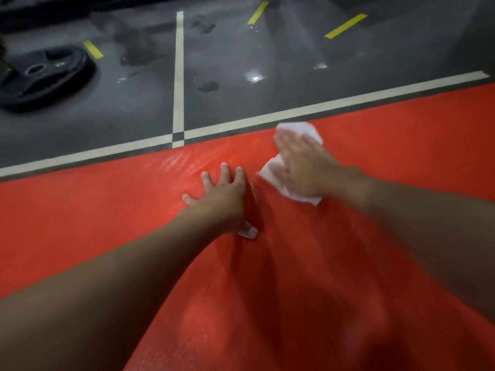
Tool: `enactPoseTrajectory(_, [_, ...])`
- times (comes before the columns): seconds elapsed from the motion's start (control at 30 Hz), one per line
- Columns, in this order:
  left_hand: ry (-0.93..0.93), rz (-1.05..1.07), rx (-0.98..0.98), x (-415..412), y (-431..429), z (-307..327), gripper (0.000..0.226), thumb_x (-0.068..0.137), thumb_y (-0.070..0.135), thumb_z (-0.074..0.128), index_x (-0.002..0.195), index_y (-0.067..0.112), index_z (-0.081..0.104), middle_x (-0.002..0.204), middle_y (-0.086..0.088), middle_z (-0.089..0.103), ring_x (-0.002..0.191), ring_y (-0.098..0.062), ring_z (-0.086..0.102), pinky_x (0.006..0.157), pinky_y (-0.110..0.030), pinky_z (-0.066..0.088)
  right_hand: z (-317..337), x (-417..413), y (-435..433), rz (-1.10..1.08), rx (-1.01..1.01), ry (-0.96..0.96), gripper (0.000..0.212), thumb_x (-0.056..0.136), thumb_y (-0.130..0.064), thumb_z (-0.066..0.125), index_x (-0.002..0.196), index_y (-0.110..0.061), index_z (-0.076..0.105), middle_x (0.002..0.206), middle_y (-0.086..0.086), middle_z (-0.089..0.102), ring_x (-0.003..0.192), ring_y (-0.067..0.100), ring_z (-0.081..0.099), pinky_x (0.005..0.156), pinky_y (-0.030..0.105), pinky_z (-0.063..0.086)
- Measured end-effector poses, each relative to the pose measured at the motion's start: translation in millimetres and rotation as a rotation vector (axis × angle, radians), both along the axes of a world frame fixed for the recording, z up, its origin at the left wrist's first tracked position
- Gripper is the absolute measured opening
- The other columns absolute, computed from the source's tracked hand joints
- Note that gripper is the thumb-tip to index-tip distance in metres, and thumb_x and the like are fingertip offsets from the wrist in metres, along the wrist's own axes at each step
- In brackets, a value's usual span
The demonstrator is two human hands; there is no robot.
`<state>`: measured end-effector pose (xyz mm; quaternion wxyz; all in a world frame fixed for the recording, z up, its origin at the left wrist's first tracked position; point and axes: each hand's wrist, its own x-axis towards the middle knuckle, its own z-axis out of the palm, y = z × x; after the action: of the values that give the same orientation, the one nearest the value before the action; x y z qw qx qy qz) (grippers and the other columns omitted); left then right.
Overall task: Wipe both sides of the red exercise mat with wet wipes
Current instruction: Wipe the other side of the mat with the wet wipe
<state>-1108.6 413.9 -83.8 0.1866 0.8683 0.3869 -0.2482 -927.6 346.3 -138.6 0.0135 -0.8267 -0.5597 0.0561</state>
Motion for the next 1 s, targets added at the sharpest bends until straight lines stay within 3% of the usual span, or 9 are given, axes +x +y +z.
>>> enactPoseTrajectory(0.13, [0.014, 0.002, -0.011, 3, 1, -2, 0.138, 0.065, 0.037, 0.089, 0.153, 0.030, -0.017, 0.158, 0.005, -0.032, 0.145, -0.039, -0.025, 0.104, -0.080, 0.008, 3, 6, 24, -0.312, 0.009, 0.041, 0.071, 0.102, -0.045, 0.017, 0.156, -0.002, 0.005, 0.166, 0.012, -0.001, 0.153, 0.022, -0.006, 0.122, 0.046, -0.005])
enactPoseTrajectory(0.27, [0.034, 0.001, -0.018, 3, 0, -1, 0.139, 0.065, 0.037, 0.089, 0.153, 0.030, -0.019, 0.157, 0.004, -0.035, 0.144, -0.039, -0.027, 0.103, -0.080, 0.008, 7, -10, 30, -0.099, -0.054, 0.090, 0.069, 0.102, -0.048, 0.020, 0.157, -0.006, 0.008, 0.165, 0.014, -0.001, 0.153, 0.026, -0.006, 0.122, 0.051, -0.002])
enactPoseTrajectory(0.37, [0.043, 0.005, -0.024, 4, 1, 0, 0.140, 0.065, 0.036, 0.089, 0.152, 0.029, -0.020, 0.156, 0.004, -0.036, 0.143, -0.040, -0.028, 0.103, -0.081, 0.007, 27, 15, 24, -0.163, 0.153, 0.237, 0.057, 0.100, -0.040, 0.035, 0.151, -0.015, 0.029, 0.154, 0.013, 0.034, 0.147, 0.031, 0.024, 0.116, 0.047, 0.019])
enactPoseTrajectory(0.53, [0.051, 0.006, -0.034, 4, 1, -1, 0.142, 0.064, 0.034, 0.090, 0.152, 0.029, -0.022, 0.155, 0.003, -0.038, 0.142, -0.041, -0.030, 0.102, -0.081, 0.005, 38, 23, 11, -0.374, 0.070, 0.203, 0.099, 0.086, -0.050, 0.065, 0.156, -0.011, 0.008, 0.153, 0.014, 0.030, 0.140, 0.035, 0.027, 0.110, 0.050, 0.025])
enactPoseTrajectory(0.63, [0.050, 0.010, -0.036, 4, 1, -1, 0.142, 0.064, 0.033, 0.090, 0.152, 0.029, -0.022, 0.155, 0.004, -0.038, 0.142, -0.040, -0.030, 0.102, -0.081, 0.005, 41, 14, 24, -0.366, 0.064, 0.333, 0.068, 0.088, -0.023, 0.067, 0.142, -0.003, 0.031, 0.141, 0.019, 0.043, 0.127, 0.037, 0.044, 0.099, 0.045, 0.041])
enactPoseTrajectory(0.7, [0.049, 0.010, -0.033, 4, 1, 1, 0.142, 0.064, 0.033, 0.090, 0.152, 0.029, -0.022, 0.155, 0.003, -0.038, 0.142, -0.040, -0.030, 0.102, -0.081, 0.005, 50, 12, 30, -0.339, 0.024, 0.354, 0.017, 0.087, -0.011, 0.063, 0.100, -0.006, 0.052, 0.121, 0.019, 0.058, 0.099, 0.032, 0.057, 0.077, 0.037, 0.046])
enactPoseTrajectory(0.73, [0.051, 0.010, -0.031, 4, 0, 1, 0.142, 0.064, 0.033, 0.090, 0.152, 0.029, -0.022, 0.155, 0.003, -0.038, 0.142, -0.040, -0.030, 0.102, -0.081, 0.005, 55, 11, 30, -0.325, 0.027, 0.338, 0.009, 0.088, -0.010, 0.062, 0.092, -0.007, 0.055, 0.116, 0.018, 0.061, 0.092, 0.032, 0.058, 0.073, 0.036, 0.047])
enactPoseTrajectory(0.87, [0.051, 0.011, -0.035, 5, 0, 1, 0.142, 0.065, 0.034, 0.089, 0.152, 0.029, -0.022, 0.154, 0.003, -0.039, 0.141, -0.041, -0.031, 0.102, -0.081, 0.004, 85, 15, 31, -0.283, 0.359, 0.083, 0.023, 0.091, -0.018, 0.055, 0.111, -0.011, 0.062, 0.113, 0.013, 0.063, 0.108, 0.035, 0.056, 0.087, 0.040, 0.041])
enactPoseTrajectory(1.0, [0.051, 0.019, -0.041, 5, 1, 0, 0.142, 0.065, 0.033, 0.089, 0.152, 0.029, -0.022, 0.154, 0.003, -0.040, 0.141, -0.040, -0.031, 0.102, -0.081, 0.003, 100, -1, 12, -0.094, 0.632, -0.065, 0.023, 0.084, -0.018, 0.057, 0.106, -0.014, 0.065, 0.099, 0.010, 0.060, 0.099, 0.034, 0.053, 0.081, 0.042, 0.033])
